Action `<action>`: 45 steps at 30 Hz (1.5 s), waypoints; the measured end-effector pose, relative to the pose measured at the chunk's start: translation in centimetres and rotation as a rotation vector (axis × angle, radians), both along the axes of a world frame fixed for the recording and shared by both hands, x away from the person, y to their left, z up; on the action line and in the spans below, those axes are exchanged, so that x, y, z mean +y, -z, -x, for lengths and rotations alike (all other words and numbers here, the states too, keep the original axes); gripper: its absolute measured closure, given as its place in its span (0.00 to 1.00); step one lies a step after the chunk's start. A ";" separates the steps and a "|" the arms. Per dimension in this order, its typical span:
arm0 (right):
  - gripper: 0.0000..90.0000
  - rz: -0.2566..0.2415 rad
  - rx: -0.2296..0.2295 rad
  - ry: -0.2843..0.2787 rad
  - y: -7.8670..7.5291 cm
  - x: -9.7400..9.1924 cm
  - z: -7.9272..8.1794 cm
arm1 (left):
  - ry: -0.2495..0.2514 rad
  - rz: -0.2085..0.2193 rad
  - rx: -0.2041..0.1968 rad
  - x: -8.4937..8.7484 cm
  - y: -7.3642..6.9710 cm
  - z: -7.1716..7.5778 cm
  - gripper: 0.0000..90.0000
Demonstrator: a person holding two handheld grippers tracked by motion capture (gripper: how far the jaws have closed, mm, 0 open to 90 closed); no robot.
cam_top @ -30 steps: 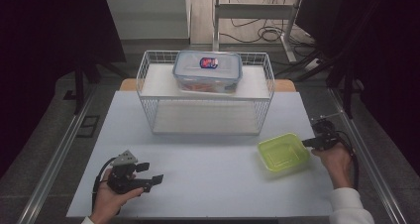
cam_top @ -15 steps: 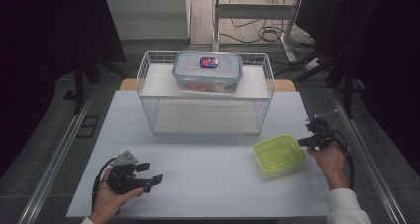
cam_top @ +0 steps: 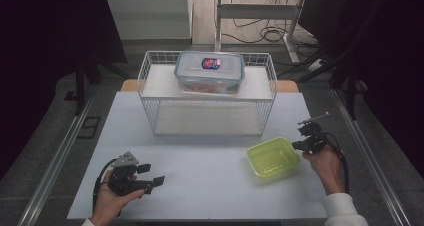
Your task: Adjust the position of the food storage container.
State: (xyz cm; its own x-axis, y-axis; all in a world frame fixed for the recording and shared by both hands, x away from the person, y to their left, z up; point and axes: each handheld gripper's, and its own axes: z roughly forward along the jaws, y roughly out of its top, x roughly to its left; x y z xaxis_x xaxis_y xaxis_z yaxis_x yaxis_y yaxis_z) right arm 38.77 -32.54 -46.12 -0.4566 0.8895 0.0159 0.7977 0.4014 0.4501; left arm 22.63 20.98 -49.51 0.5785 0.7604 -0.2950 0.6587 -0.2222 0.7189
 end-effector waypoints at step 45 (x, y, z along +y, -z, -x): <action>0.99 -0.147 -0.058 -0.264 -1.9 10.4 10.7 | -0.002 -0.022 0.005 -0.1 0.3 0.0 0.28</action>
